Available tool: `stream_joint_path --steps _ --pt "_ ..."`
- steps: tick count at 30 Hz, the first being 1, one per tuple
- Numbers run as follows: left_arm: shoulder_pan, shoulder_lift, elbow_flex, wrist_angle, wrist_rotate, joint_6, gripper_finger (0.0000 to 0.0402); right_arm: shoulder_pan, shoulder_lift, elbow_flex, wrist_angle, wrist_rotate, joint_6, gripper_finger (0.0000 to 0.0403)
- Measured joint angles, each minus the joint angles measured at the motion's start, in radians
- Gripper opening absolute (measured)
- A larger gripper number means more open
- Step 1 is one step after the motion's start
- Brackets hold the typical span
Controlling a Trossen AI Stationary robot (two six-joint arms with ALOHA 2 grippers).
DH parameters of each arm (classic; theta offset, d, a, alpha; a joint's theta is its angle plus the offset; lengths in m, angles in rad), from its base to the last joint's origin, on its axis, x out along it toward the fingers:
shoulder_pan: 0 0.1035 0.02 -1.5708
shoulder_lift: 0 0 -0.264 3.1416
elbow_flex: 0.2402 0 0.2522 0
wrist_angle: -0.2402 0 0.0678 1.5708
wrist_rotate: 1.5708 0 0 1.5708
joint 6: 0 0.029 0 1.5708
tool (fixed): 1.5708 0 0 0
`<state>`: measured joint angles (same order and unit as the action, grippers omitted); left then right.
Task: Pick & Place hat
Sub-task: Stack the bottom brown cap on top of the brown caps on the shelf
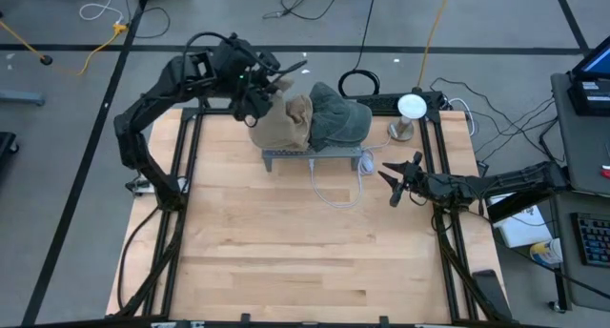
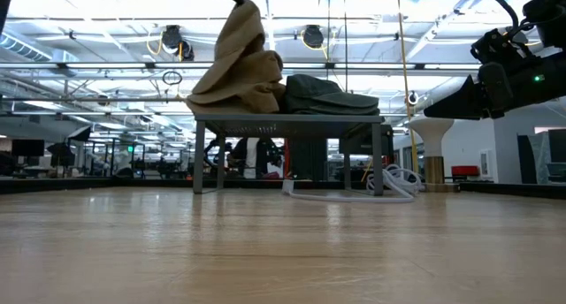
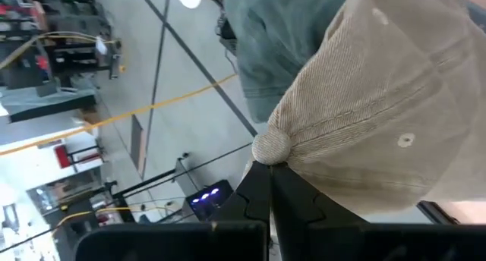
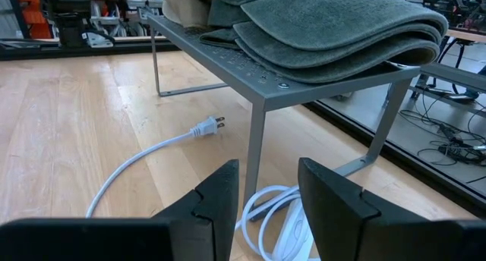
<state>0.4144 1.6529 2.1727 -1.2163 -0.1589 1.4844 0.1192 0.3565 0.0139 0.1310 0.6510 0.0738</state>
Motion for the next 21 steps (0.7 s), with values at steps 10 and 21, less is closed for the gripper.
stream_joint_path --steps 10,21 --pt "-0.001 0.084 0.0 0.01 0.001 0.005 0.0001 0.0 0.0 0.0 0.0 0.0 0.0 0.013" --pt "-0.004 0.188 0.0 0.075 0.005 -0.013 0.0001 0.0 0.0 0.0 0.0 0.0 0.0 0.013"
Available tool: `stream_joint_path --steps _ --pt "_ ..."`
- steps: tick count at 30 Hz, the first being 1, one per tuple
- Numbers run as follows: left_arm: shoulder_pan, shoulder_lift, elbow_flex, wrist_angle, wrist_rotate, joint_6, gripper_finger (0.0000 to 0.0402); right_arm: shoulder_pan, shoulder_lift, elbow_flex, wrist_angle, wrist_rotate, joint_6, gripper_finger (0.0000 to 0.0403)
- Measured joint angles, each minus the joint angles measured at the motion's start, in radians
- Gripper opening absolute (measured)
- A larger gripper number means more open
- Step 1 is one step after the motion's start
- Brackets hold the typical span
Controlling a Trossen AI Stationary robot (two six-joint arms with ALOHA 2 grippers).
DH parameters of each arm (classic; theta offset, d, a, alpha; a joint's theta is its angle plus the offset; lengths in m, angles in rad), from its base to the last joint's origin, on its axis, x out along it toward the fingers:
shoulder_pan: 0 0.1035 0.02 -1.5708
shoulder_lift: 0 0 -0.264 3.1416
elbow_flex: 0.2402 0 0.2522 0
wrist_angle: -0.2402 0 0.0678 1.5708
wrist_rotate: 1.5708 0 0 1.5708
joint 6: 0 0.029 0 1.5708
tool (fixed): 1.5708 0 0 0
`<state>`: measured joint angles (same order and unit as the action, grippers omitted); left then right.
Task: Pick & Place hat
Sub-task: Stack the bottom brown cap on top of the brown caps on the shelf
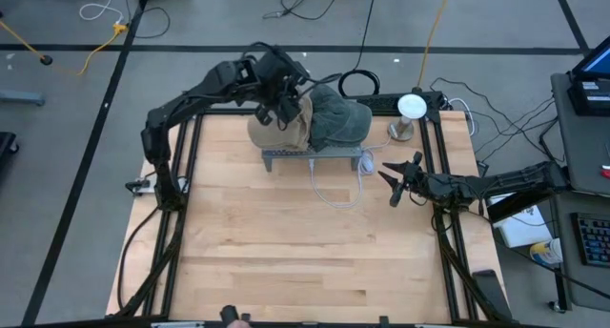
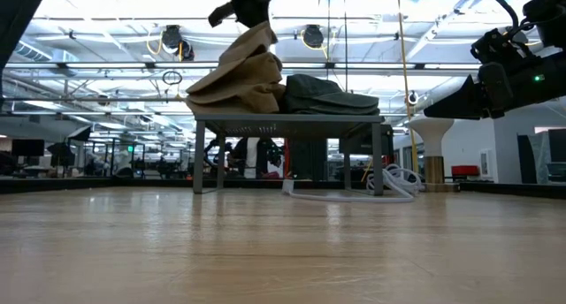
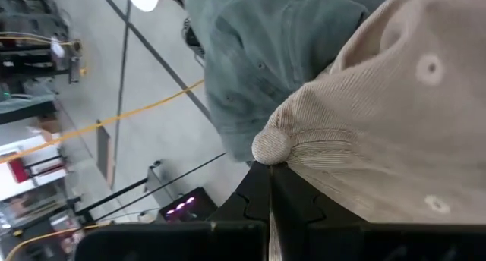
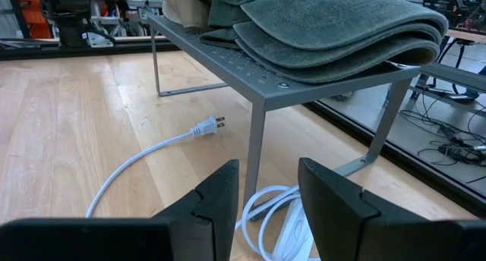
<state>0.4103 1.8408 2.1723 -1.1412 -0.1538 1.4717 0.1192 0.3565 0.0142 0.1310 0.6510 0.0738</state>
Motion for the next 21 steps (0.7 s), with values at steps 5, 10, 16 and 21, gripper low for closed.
stream_joint_path --steps 5,10,16,21 --pt "-0.003 0.034 0.0 0.001 0.006 -0.018 0.0001 0.0 0.0 0.0 0.0 0.0 0.0 0.013" --pt "-0.004 0.066 -0.012 0.001 0.018 -0.051 0.0001 0.0 0.0 0.0 0.0 0.0 0.0 0.013" --pt "0.001 0.071 -0.078 0.038 0.023 -0.084 0.0002 0.0 0.0 0.0 0.0 0.0 0.0 0.013" --pt "0.003 0.071 -0.132 0.055 0.023 -0.094 0.0002 0.0 0.0 0.0 0.0 0.0 0.0 0.013"
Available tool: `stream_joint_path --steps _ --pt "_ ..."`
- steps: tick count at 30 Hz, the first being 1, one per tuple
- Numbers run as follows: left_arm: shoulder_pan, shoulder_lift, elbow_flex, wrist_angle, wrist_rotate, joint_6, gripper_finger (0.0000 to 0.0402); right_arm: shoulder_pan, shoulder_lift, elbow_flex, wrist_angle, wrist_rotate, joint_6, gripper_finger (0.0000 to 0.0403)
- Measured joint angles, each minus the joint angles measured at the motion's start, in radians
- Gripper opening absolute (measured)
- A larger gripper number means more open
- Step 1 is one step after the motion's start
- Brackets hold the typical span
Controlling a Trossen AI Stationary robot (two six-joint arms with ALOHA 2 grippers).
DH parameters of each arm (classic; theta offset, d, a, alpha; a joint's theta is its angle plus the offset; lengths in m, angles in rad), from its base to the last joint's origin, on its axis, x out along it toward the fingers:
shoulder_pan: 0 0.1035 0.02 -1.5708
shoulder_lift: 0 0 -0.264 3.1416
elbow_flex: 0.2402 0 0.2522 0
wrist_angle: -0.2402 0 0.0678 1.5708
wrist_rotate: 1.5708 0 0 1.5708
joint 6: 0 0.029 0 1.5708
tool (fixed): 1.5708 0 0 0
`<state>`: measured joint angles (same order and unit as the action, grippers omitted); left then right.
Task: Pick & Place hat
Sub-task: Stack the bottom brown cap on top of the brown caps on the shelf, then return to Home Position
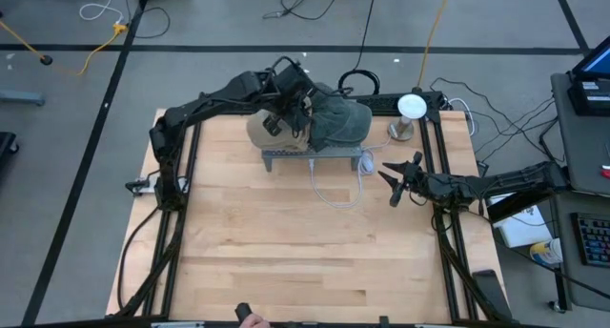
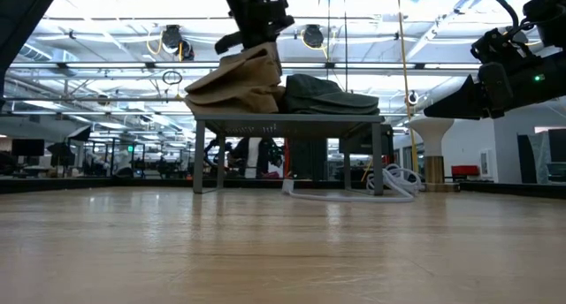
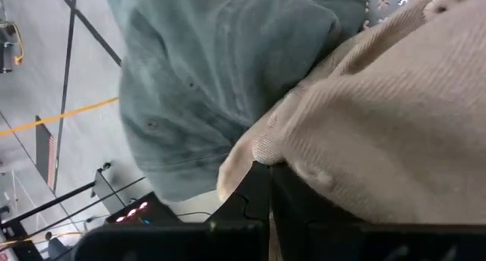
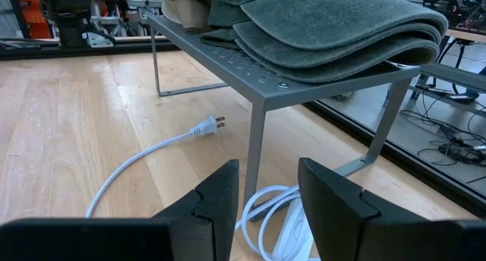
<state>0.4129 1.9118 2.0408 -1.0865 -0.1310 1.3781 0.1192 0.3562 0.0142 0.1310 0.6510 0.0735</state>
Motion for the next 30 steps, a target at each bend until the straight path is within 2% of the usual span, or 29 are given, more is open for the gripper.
stream_joint_path --steps 5,16,20,30 --pt "0.0 0.0 -0.052 0.05 0.0 0.0 0.0008 0.0 0.0 0.0 0.0 0.0 0.0 0.013" --pt "0.0 0.0 -0.055 0.121 -0.03 -0.017 0.0024 0.0 0.0 0.0 0.0 0.0 0.0 0.013" --pt "0.001 -0.004 -0.055 0.122 -0.029 -0.021 0.0061 0.0 0.0 0.0 0.0 0.0 0.0 0.013" --pt "0.006 -0.06 -0.055 0.171 -0.059 -0.076 0.0185 0.0 0.0 0.0 0.0 0.0 0.0 0.013"
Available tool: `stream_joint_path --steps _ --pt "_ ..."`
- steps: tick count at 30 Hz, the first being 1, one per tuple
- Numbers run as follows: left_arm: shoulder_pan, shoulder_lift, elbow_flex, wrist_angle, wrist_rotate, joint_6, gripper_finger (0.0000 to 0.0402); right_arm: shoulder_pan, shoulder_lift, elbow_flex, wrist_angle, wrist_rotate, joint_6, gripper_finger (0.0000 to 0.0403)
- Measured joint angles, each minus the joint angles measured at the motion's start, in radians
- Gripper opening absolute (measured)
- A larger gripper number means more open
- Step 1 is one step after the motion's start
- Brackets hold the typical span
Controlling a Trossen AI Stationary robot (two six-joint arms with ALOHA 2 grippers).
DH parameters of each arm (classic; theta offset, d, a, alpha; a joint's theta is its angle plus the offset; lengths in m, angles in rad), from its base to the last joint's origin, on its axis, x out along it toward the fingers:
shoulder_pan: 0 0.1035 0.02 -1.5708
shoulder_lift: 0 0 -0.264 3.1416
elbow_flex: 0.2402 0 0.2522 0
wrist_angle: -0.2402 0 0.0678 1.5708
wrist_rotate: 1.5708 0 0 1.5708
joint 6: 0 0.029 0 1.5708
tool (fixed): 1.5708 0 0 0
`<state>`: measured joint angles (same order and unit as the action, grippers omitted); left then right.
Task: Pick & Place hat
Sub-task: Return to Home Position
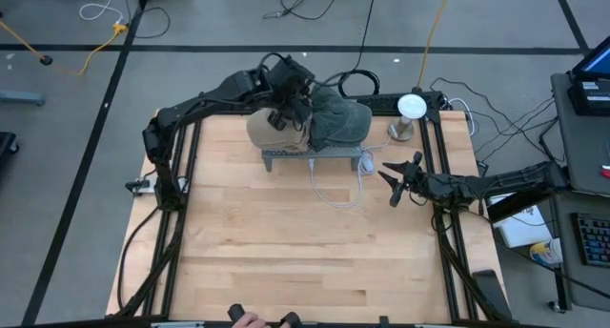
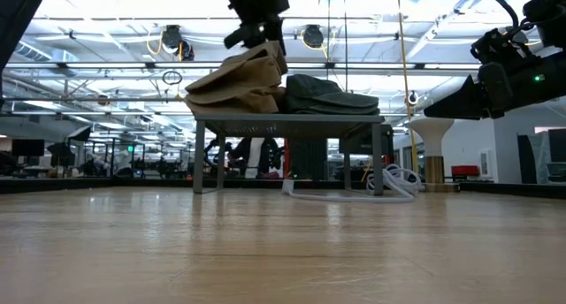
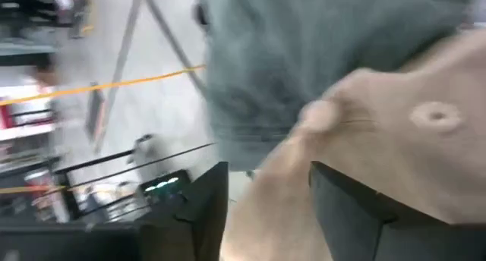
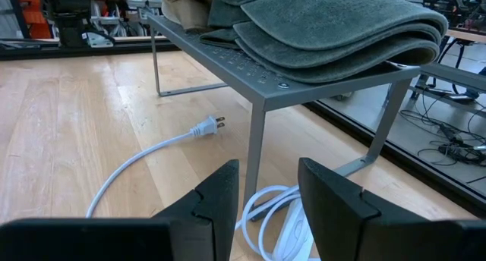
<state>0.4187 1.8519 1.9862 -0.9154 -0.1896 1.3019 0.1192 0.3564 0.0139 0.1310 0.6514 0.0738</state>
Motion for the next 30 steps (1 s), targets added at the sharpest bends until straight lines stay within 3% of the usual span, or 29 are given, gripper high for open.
stream_joint_path --steps 9,20,30 --pt "-0.001 -0.079 0.0 0.073 -0.017 -0.097 0.0234 0.0 0.0 0.0 0.016 0.0 0.0 0.013" --pt "0.062 -0.233 0.001 0.066 0.053 -0.621 0.0237 0.0 0.0 0.0 0.022 0.0 0.0 0.013" --pt "0.094 -0.399 0.001 0.043 0.055 -0.844 0.0237 0.0 0.0 0.0 0.022 0.0 0.0 0.013"
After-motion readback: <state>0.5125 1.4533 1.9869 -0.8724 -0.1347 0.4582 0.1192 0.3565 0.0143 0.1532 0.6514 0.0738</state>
